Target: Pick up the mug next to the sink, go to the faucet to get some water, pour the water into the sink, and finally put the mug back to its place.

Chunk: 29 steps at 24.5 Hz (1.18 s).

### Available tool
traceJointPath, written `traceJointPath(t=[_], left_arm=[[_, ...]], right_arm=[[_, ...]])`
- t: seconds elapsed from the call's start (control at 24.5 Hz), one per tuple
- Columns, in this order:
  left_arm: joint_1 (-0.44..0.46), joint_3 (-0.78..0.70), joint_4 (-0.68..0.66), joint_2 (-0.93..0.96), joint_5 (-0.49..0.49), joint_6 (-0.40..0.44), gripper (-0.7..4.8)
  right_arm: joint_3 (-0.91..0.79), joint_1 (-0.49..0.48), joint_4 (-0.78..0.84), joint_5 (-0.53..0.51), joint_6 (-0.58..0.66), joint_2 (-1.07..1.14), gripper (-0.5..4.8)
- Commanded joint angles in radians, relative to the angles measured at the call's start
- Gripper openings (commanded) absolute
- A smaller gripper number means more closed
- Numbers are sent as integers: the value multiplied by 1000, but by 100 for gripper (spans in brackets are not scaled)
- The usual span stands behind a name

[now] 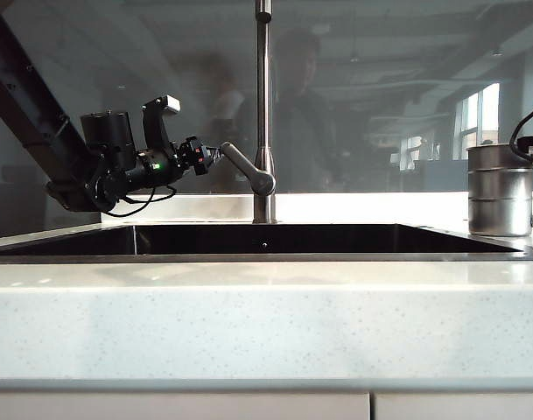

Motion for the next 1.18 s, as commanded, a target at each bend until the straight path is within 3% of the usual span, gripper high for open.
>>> traceJointPath(t=[0.04, 0.37, 0.78, 0.98, 1.02, 1.06, 1.1, 1.18], left_arm=[[0, 1, 20, -5, 6, 3, 241], [0, 1, 43, -5, 6, 3, 241], [2, 1, 208, -5, 7, -2, 241], [10, 1, 324, -5, 82, -105, 237], [15, 1, 351, -5, 111, -139, 202], [25, 0, 399, -5, 151, -197, 29], [30, 1, 417, -6, 158, -225, 2], [49, 0, 416, -24, 152, -322, -4]], right_arm=[[5, 2, 4, 1, 7, -6, 173], [1, 4, -76, 1, 14, -61, 195], [-19, 4, -256, 4, 14, -241, 212], [-49, 13, -323, 1, 58, -324, 212], [-55, 18, -337, 0, 60, -345, 212], [-66, 29, -367, 0, 61, -394, 211], [-69, 35, -396, 0, 63, -427, 209], [-69, 56, -475, 0, 63, -510, 113]])
